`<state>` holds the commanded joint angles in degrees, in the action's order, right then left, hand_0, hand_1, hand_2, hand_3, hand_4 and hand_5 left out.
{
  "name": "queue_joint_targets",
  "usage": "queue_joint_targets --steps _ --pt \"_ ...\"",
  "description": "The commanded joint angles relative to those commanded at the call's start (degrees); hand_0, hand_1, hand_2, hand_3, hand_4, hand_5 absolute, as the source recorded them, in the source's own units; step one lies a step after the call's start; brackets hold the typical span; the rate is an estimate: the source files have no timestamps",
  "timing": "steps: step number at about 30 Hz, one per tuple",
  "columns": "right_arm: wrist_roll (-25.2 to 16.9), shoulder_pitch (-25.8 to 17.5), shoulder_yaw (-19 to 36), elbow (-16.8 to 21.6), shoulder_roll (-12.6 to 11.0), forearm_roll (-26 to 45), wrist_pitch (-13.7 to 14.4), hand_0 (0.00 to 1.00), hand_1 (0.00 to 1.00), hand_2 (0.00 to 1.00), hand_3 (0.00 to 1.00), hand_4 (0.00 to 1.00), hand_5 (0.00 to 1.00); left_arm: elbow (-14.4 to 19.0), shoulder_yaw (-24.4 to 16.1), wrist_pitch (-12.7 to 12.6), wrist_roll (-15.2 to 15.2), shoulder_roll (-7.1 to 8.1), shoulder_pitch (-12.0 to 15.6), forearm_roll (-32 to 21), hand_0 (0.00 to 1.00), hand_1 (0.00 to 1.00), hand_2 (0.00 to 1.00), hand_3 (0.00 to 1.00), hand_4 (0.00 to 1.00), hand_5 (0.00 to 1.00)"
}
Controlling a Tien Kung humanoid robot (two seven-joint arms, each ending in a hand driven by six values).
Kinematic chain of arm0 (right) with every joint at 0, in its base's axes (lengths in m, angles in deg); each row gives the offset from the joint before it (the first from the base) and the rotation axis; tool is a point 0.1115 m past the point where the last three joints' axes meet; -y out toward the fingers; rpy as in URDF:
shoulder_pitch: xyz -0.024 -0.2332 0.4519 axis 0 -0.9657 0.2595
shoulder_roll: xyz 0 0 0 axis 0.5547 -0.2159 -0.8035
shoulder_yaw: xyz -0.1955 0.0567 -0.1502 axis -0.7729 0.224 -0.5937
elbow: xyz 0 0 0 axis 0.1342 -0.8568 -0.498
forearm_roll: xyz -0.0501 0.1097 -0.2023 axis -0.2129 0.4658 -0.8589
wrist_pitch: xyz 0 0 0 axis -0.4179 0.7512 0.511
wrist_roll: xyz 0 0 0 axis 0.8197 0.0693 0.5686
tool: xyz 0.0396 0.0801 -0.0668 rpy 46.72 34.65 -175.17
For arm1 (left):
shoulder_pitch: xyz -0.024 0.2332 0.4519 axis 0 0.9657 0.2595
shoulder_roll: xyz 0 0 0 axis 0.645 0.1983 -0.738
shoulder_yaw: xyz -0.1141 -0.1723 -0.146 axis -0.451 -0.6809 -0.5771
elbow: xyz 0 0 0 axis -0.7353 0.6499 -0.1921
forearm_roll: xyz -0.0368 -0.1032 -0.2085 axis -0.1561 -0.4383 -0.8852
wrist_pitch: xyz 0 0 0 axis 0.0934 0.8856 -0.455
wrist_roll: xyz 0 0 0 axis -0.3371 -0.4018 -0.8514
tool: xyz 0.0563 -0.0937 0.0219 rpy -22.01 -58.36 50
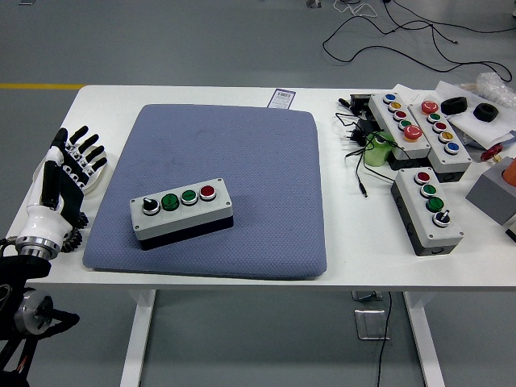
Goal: Pick up the button,place it on the desk,press the button,press the button
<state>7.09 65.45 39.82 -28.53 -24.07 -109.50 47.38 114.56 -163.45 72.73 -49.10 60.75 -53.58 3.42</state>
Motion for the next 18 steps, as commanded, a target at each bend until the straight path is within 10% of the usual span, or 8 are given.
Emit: queue_joint_targets --steps 18 --pt "0.2 -0.2 -0.9 0.0 0.1 0.8 -0.1 0.673 0.658 0.674 0.624 0.31 0.173 0.1 -1.9 0.1 -1.1 -0.45 -0.1 2.7 0.831 0.858 0.883 0.864 0.684 0.998"
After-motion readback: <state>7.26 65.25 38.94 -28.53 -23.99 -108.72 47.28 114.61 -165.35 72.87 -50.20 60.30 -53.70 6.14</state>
